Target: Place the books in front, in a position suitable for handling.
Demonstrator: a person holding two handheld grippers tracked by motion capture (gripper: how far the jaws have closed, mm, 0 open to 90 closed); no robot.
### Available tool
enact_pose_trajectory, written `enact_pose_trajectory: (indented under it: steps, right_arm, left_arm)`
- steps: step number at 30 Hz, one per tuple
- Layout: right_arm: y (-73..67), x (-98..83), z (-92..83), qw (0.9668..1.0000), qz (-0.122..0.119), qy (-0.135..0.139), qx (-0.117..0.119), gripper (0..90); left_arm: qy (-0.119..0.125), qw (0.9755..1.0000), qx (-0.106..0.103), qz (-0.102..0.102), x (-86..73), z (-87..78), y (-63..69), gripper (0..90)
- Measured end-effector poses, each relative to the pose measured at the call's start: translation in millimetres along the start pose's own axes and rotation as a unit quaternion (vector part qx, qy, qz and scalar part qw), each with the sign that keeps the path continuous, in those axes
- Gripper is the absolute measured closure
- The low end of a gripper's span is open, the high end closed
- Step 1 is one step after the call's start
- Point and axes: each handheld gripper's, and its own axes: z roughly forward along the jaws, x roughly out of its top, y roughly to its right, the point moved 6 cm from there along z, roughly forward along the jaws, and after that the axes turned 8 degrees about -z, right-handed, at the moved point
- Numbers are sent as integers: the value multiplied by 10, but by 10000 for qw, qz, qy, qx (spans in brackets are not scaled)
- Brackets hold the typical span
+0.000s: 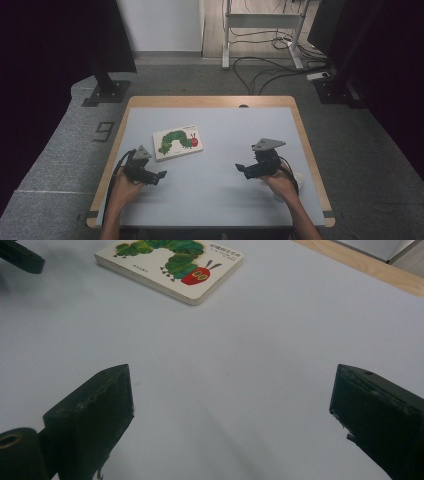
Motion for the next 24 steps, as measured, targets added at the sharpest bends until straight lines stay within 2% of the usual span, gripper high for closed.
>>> enact_pose_trajectory:
  steps: [4,10,15,19,24]
  right_arm:
    - [-22,52,124,9999,-85,-21,52,33]
    - [-56,110,331,9998,-98,-44,159,33]
    - [-65,150,514,9997,-103,-52,231,35]
    - [-69,156,655,9996,-96,-103,238,37]
    - [-70,158,816,9994,-91,-139,302,38]
  left_arm:
    - [-100,9999,-45,-13,39,61,-39,0]
    - [-88,9999,-31,-96,53,169,-136,0]
    - [-33,9999,38,-89,49,256,-225,0]
    - [28,10000,-26,-66,57,308,-231,0]
    - [-66,9999,-51,-99,29,376,-256,0]
